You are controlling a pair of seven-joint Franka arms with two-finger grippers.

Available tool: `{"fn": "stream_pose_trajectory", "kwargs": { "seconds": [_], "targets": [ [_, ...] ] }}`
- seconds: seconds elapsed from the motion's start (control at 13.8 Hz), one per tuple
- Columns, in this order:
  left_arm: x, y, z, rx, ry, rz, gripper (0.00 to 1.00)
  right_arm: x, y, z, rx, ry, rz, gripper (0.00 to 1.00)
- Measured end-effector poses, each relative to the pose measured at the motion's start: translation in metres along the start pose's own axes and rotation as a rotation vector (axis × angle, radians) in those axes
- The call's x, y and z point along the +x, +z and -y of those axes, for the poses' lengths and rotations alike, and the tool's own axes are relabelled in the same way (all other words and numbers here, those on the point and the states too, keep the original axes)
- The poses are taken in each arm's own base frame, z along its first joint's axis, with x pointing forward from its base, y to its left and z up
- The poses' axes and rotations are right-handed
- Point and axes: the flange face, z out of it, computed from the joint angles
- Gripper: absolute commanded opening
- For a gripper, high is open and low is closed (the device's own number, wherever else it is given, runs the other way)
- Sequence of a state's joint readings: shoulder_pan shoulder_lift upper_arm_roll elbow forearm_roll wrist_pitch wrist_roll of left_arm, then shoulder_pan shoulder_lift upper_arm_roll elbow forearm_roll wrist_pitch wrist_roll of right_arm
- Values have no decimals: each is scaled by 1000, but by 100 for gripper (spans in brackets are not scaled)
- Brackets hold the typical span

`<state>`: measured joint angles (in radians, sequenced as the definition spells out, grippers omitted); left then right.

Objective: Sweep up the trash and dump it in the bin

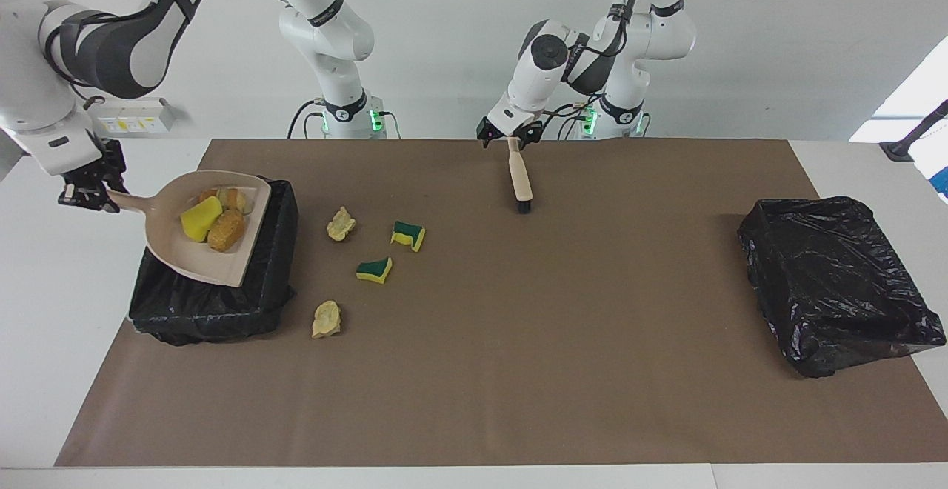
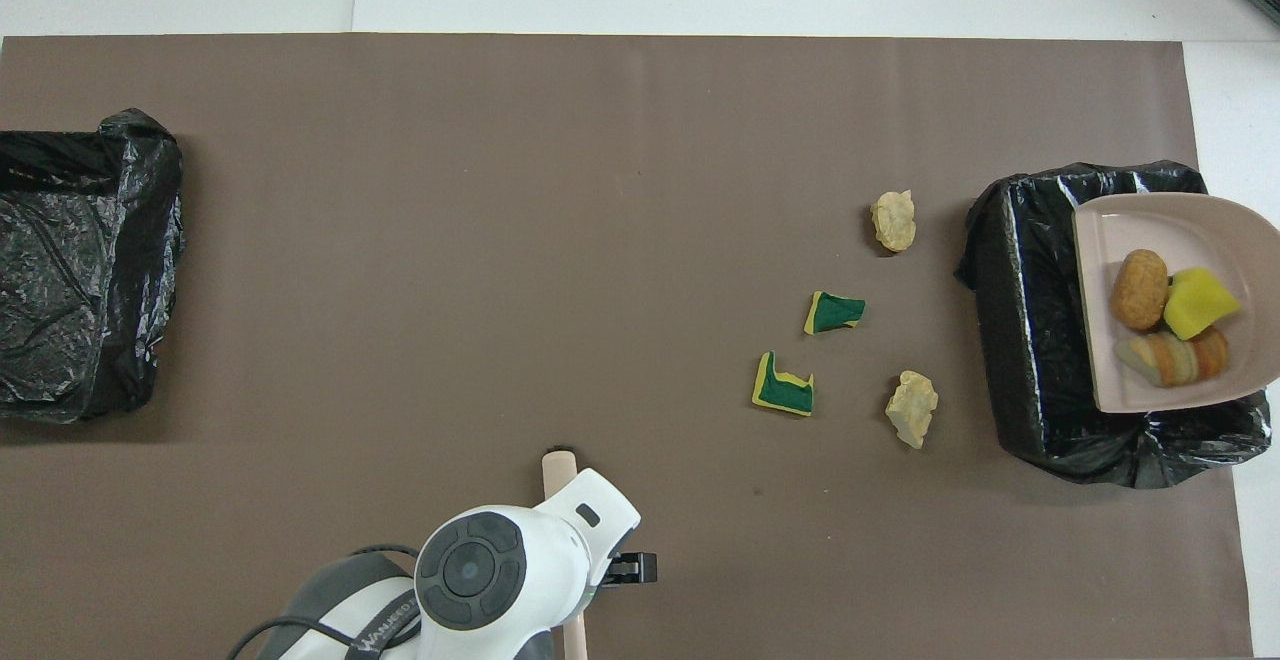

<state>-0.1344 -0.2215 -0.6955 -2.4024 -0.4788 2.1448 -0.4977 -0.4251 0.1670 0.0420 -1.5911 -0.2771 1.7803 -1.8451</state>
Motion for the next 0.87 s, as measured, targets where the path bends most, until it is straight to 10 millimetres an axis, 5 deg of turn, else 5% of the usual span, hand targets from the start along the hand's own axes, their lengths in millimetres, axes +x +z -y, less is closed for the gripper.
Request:
{"fn": "stream_pose_trajectory", "kwargs": {
  "seconds": [0.29, 0.58, 0.87],
  "targets": [
    [58, -111, 21, 26, 52, -86, 100, 5, -3, -1, 46, -39, 208, 0],
    [108, -205, 75, 128, 105, -145, 100, 36, -17, -6, 67, -24, 361, 0],
    [137, -280, 145, 154, 141, -147, 100, 37, -46, 5, 49, -9, 413, 0]
  ]
}}
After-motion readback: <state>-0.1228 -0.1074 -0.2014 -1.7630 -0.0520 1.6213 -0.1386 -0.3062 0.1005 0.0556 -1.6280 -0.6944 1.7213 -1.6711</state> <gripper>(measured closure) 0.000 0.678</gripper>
